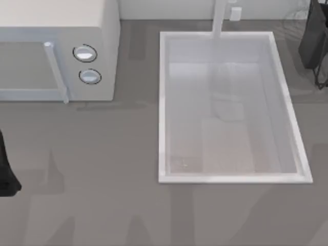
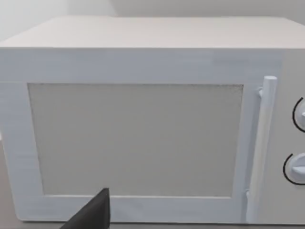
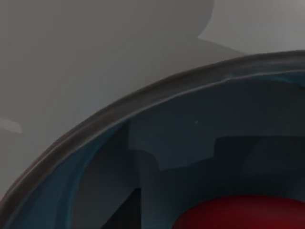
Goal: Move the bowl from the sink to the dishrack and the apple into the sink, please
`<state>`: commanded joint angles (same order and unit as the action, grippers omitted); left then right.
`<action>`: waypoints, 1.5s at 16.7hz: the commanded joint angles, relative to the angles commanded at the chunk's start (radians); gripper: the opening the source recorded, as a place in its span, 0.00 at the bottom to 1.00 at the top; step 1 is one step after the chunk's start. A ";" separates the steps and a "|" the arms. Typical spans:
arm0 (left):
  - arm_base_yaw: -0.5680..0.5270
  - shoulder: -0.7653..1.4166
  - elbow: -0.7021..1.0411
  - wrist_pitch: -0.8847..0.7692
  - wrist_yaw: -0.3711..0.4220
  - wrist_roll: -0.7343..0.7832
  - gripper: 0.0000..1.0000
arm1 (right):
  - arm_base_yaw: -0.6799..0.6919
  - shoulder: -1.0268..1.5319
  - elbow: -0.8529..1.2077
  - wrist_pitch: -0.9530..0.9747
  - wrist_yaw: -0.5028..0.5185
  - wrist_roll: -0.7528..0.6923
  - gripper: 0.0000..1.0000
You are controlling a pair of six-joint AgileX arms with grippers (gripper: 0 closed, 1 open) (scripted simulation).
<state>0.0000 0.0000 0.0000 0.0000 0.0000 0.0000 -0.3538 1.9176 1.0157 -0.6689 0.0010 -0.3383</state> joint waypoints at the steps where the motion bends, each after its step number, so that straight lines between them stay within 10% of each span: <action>1: 0.000 0.000 0.000 0.000 0.000 0.000 1.00 | 0.000 0.000 0.000 0.000 0.000 0.000 0.32; 6: 0.000 0.000 0.000 0.000 0.000 0.000 1.00 | 0.000 0.000 0.000 0.000 0.000 0.000 0.00; 25: 0.000 0.000 0.000 0.000 0.000 0.000 1.00 | -0.005 -0.214 0.281 -0.453 -0.005 0.008 0.00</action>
<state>0.0000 0.0000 0.0000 0.0000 0.0000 0.0000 -0.3587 1.7035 1.2970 -1.1217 -0.0036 -0.3299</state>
